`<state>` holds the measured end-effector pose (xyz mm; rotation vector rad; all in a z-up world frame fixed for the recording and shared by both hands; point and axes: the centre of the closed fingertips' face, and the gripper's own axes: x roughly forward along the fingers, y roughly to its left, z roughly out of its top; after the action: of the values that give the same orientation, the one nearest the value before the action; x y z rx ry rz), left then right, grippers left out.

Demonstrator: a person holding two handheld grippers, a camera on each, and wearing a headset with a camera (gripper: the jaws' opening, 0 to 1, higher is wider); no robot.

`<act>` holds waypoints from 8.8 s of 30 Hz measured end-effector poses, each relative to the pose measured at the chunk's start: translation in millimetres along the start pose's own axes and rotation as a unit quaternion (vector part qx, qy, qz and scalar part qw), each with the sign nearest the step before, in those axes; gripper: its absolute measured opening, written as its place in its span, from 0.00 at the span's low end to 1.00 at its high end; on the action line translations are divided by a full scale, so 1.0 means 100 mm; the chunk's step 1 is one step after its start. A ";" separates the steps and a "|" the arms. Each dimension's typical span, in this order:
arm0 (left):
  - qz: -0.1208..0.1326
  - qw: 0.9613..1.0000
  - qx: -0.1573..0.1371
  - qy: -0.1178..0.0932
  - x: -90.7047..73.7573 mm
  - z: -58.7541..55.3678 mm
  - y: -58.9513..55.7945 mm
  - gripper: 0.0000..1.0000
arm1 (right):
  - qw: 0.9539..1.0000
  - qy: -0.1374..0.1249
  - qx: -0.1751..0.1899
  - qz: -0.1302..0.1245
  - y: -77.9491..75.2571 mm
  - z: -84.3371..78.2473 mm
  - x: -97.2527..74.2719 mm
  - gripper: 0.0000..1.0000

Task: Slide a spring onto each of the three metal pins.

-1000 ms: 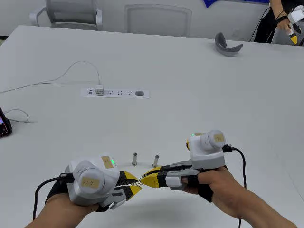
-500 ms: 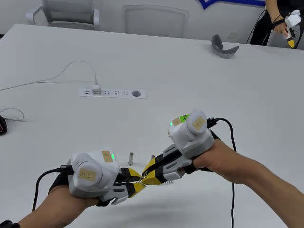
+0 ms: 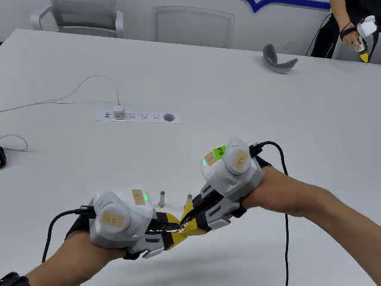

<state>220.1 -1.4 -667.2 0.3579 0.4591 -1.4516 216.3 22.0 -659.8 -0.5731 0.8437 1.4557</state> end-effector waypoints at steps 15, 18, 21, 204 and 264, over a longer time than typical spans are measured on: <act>0.019 1.000 -0.019 0.007 -0.01 -0.16 0.04 0.18 | 1.000 0.004 0.005 -0.011 -0.04 -0.08 0.11 0.12; 0.027 0.999 -0.026 0.011 -0.04 -0.26 0.04 0.22 | 1.000 0.005 0.012 -0.014 -0.05 -0.12 0.11 0.12; 0.035 0.999 -0.036 0.017 -0.09 -0.37 0.04 0.23 | 1.000 0.003 0.019 -0.018 -0.08 -0.14 0.11 0.12; 0.239 0.941 -0.237 0.031 -1.21 -1.34 0.43 0.65 | 0.992 0.078 0.065 -0.079 -1.42 -0.40 0.80 0.37; 0.232 0.946 -0.226 0.028 -1.13 -1.21 0.38 0.65 | 0.932 -0.190 0.250 -0.180 -1.15 -0.39 0.17 0.50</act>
<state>241.6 160.1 -716.1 0.1237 0.6861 -0.8471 322.4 -5.5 -714.0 -0.0452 0.7155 0.9206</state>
